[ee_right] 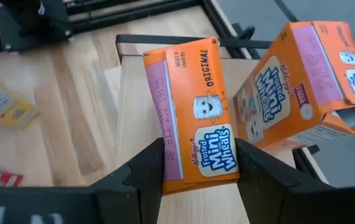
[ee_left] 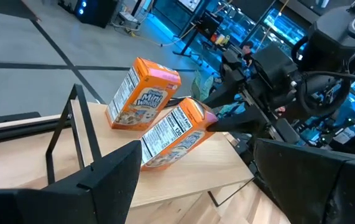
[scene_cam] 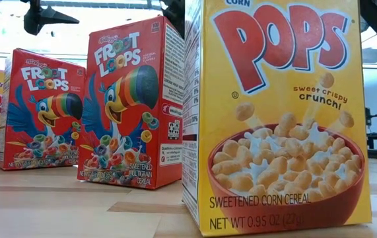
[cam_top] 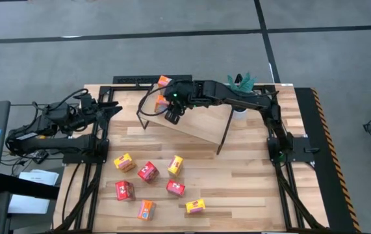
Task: Stack cereal on shelf
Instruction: Put the right orange cereal box aligned with the other orange cereal box on the shelf
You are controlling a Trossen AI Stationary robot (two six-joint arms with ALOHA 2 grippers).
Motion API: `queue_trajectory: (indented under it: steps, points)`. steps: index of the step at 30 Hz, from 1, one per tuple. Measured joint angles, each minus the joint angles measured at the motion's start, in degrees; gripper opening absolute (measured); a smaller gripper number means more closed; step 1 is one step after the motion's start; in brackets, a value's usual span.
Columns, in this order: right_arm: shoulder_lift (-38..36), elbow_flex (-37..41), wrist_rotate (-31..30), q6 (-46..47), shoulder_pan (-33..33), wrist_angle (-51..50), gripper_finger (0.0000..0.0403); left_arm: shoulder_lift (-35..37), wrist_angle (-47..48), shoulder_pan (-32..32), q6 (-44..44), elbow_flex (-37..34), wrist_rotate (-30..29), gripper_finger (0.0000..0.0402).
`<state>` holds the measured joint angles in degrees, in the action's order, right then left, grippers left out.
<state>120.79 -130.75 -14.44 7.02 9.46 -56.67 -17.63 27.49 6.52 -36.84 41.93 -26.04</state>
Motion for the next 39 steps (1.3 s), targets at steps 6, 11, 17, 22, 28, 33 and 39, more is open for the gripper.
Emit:
queue_trajectory:
  steps: [6, 11, 17, 22, 28, 33, 39]
  points:
    - [0.11, -1.7, -1.97, -1.07, 0.55, -0.61, 0.0197, 0.0, 0.04, 0.0, -0.02, 0.0, -0.15, 0.03]
    - [0.11, -1.74, -2.03, -1.07, 0.89, -1.14, 0.0193, 0.0, 0.04, 0.0, -0.03, 0.0, -0.26, 0.03]
    - [0.11, -1.76, -1.79, -1.03, 1.16, -2.33, 0.0205, 0.0, 0.04, 0.0, -0.04, 0.0, -0.28, 0.03]
    - [0.09, -1.76, -1.79, -1.0, 1.6, -2.15, 0.0208, 0.0, 0.04, 0.0, -0.04, 0.0, -0.31, 0.03]
    - [0.07, -1.76, -0.62, -0.85, 1.95, -1.83, 0.021, 0.0, 0.04, 0.0, 0.01, 0.0, -0.31, 0.03]
    - [0.34, -1.85, -0.48, 0.05, 2.07, -1.14, 0.0234, 0.0, 0.04, 0.0, 0.31, 0.0, -0.31, 0.03]
    - [0.37, -1.85, -0.28, 0.03, 2.34, -0.93, 0.0241, 0.0, 0.06, 0.0, 0.37, 0.0, -0.31, 0.03]
